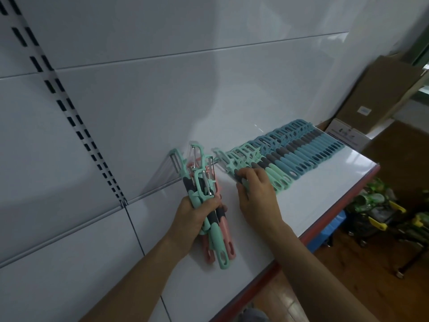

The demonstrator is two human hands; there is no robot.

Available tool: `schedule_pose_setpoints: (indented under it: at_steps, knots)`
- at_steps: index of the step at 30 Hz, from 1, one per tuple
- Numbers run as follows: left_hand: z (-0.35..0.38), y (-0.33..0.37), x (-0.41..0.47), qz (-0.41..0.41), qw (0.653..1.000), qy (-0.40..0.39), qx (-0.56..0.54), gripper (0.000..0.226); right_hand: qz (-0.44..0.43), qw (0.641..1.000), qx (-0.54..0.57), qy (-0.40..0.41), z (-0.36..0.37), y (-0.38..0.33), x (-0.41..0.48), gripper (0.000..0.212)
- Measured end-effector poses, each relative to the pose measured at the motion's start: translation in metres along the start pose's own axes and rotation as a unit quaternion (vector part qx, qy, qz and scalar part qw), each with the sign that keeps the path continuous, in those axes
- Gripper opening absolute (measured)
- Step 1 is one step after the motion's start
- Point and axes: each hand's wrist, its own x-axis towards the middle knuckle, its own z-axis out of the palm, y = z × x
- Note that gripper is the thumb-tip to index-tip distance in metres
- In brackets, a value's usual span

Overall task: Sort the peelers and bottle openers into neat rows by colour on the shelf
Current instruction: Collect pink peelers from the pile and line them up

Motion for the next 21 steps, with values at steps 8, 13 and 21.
schedule_pose_setpoints:
  at_steps: [8,13,21]
  knots:
    - [-0.003,-0.002,0.001,0.012,1.0,-0.01,0.005,0.03,-0.045,0.996,-0.077,-0.005,0.016,0.012,0.002,0.012]
    - [-0.004,-0.003,0.002,0.018,1.0,-0.021,-0.001,0.03,-0.03,0.996,-0.08,0.006,0.018,0.013,0.002,0.017]
    - [-0.006,-0.006,0.006,0.03,0.999,-0.033,0.004,0.029,0.019,0.999,-0.047,0.017,0.004,-0.005,-0.002,0.014]
